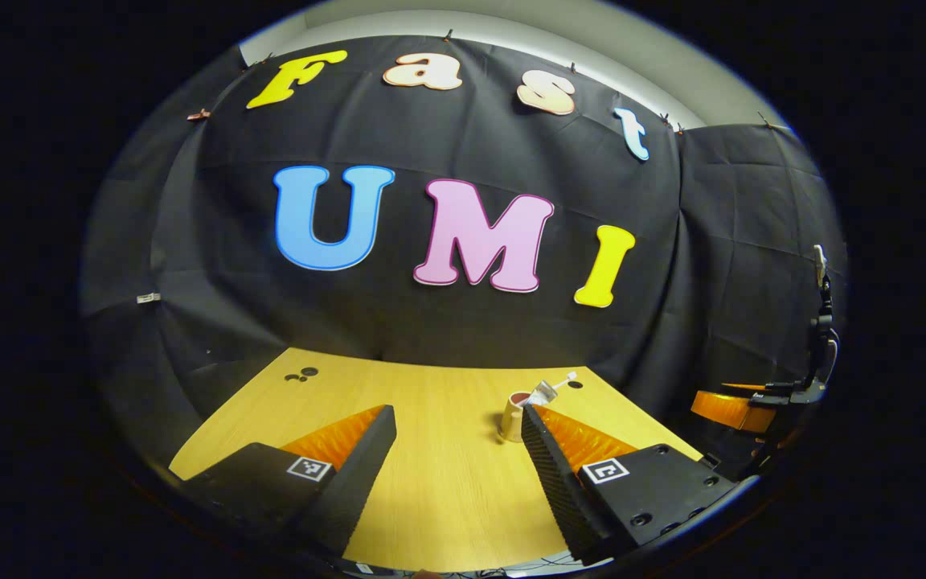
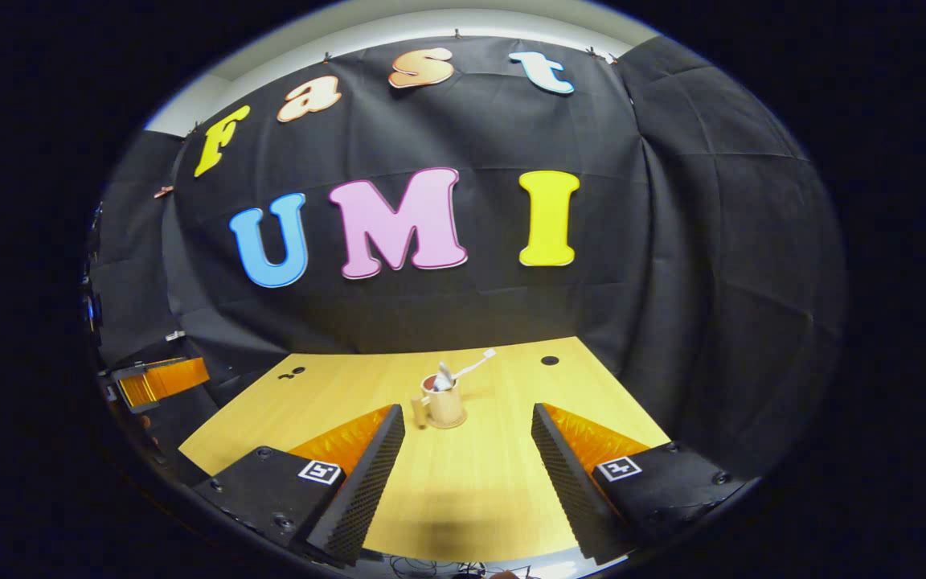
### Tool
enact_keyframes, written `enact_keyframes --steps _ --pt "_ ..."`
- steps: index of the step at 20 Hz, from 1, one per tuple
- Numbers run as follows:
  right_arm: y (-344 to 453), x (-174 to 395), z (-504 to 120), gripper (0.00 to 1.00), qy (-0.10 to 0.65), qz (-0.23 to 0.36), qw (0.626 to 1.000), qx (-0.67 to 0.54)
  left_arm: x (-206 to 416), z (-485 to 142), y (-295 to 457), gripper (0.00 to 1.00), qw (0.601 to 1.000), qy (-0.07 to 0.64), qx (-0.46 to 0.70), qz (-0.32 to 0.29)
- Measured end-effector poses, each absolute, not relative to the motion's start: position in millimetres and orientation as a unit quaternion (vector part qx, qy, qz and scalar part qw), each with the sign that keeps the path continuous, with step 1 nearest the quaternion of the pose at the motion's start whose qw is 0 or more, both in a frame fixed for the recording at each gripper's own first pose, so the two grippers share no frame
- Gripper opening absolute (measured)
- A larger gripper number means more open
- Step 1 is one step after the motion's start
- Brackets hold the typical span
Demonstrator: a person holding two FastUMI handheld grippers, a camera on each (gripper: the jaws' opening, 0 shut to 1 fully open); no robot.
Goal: Put the toothbrush and toothpaste on the desktop into the cup, then pick up the cup and place it on the coaster on the desktop.
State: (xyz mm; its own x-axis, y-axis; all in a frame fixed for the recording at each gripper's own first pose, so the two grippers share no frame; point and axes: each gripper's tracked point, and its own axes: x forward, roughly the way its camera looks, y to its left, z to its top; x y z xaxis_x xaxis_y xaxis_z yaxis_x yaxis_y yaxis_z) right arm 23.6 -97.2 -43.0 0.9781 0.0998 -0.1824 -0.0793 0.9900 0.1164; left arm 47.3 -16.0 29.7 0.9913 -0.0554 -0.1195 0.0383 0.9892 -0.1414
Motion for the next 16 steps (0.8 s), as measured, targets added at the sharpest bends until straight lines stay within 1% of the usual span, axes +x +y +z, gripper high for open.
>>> enact_keyframes --steps 3,4,8,11,16 --pt "-80.5 -8.3 -51.0 0.98 0.097 0.056 0.993 0.046 7.5 20.9 -5.5 0.97 0.998 0.021 -0.066 0.004" --pt "-77.6 -17.4 -56.3 0.98 0.099 0.057 0.993 0.043 -9.3 6.2 -13.3 0.97 0.998 0.014 -0.064 0.013" --pt "-78.2 -42.8 -75.8 0.98 0.117 0.045 0.991 0.046 -45.5 -25.8 -15.3 0.97 0.997 0.025 -0.074 0.029" --pt "-78.6 -48.4 -76.9 0.98 0.121 0.041 0.991 0.05 -55.8 -36.9 -19.6 0.98 0.996 0.043 -0.073 0.027" --pt "-76.4 -48.4 -65.6 0.98 0.115 0.048 0.991 0.047 -50.9 -28.9 -29.2 0.98 0.997 0.041 -0.07 0.018"
